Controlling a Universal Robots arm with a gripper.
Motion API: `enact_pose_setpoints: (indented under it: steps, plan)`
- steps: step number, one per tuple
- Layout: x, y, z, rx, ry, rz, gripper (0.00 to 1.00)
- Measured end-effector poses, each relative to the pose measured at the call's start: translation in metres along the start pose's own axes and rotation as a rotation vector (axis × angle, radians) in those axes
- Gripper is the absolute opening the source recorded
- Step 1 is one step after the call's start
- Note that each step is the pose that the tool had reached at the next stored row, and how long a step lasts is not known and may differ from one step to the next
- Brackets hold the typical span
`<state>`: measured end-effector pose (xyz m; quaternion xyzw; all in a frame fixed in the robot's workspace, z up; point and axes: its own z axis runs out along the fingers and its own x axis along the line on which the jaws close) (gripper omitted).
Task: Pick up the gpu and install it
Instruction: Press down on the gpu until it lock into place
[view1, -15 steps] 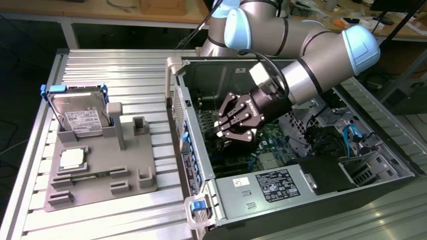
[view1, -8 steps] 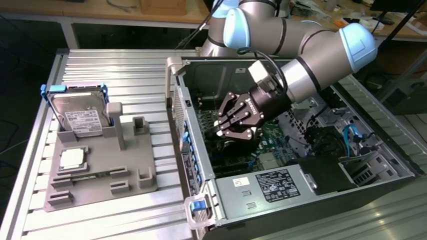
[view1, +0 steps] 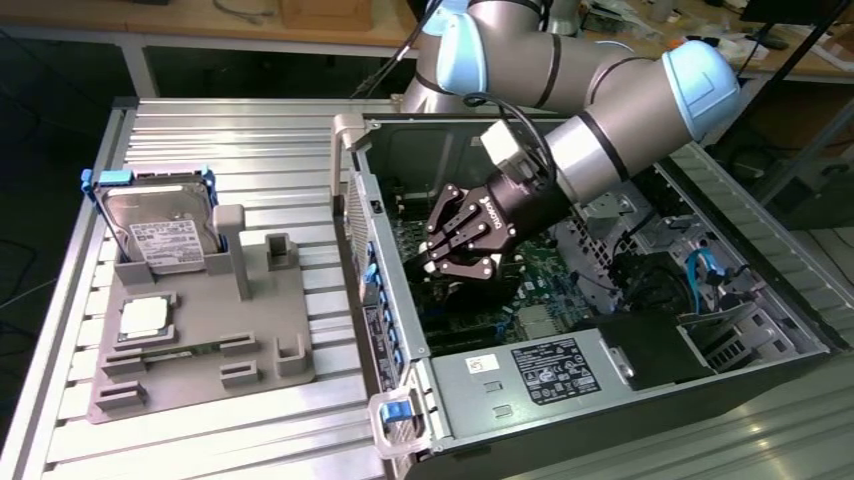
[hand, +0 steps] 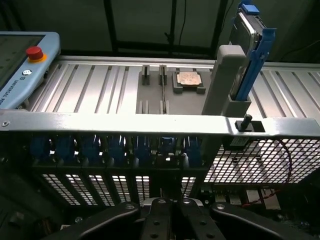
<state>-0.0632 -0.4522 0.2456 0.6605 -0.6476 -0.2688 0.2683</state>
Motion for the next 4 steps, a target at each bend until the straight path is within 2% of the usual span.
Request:
enact_pose_setpoints:
  steps: [4]
  plan:
    - [-0.0008,0.0001,0.0001,0.0000,0.0014,-0.002,0.11]
